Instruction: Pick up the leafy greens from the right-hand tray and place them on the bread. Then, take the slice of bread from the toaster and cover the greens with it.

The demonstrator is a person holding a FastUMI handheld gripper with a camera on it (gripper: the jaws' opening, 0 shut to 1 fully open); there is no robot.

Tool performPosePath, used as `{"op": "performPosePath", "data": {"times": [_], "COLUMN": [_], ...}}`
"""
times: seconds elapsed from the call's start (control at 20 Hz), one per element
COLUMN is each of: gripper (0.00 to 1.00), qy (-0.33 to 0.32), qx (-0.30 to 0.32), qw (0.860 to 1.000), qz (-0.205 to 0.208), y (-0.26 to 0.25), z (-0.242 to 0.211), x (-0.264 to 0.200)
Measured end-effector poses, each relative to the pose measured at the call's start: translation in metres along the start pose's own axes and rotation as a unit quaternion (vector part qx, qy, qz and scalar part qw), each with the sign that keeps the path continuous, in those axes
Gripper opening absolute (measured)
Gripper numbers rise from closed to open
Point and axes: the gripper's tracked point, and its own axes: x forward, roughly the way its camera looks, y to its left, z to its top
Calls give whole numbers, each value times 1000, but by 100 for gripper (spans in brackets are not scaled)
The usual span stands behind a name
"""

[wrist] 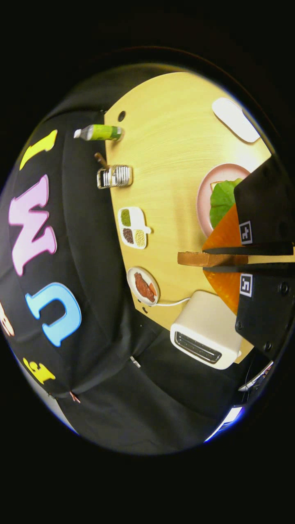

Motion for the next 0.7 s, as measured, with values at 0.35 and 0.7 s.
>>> {"op": "performPosePath", "data": {"times": [0.35, 0.7], "gripper": [11, 16], "qy": [27, 34], "qx": [65, 71], "qw": [997, 995], "qz": [-18, -56], "y": [-65, -107], "z": [-37, -51], "x": [19, 21]}}
